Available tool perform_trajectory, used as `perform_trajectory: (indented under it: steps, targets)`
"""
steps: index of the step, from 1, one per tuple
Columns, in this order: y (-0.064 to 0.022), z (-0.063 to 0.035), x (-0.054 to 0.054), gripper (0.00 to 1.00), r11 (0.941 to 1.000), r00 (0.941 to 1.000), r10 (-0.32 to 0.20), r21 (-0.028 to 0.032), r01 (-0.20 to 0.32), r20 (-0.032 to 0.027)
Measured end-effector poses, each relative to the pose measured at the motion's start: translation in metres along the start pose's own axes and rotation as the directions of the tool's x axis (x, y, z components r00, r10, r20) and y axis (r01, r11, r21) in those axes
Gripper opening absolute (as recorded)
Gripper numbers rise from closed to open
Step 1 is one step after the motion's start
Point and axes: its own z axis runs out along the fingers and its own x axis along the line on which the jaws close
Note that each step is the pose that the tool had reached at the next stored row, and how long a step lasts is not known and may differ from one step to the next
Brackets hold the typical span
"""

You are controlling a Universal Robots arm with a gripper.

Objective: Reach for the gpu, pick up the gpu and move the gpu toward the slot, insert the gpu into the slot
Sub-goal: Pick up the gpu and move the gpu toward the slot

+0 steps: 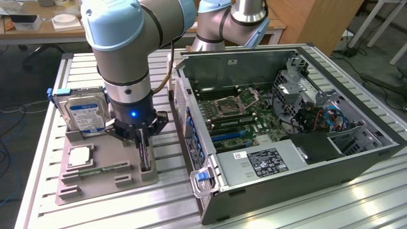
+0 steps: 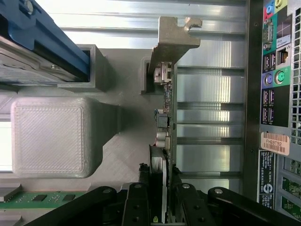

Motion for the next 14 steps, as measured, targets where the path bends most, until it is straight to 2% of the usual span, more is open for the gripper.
perform_trajectory:
  steps: [3,10,14]
  targets:
    - [0.0000,-0.0017,0.000,0.27,1.0000,1.0000,0.000,-0.0005,0.000,-0.0001]
    - [0.0004,-0.0107,0.000,0.27,1.0000,1.0000,0.000,-0.0076,0.000,-0.0001]
    - [0.0005,-0.0146,0.000,0.27,1.0000,1.0000,0.000,-0.0079,0.000,-0.0001]
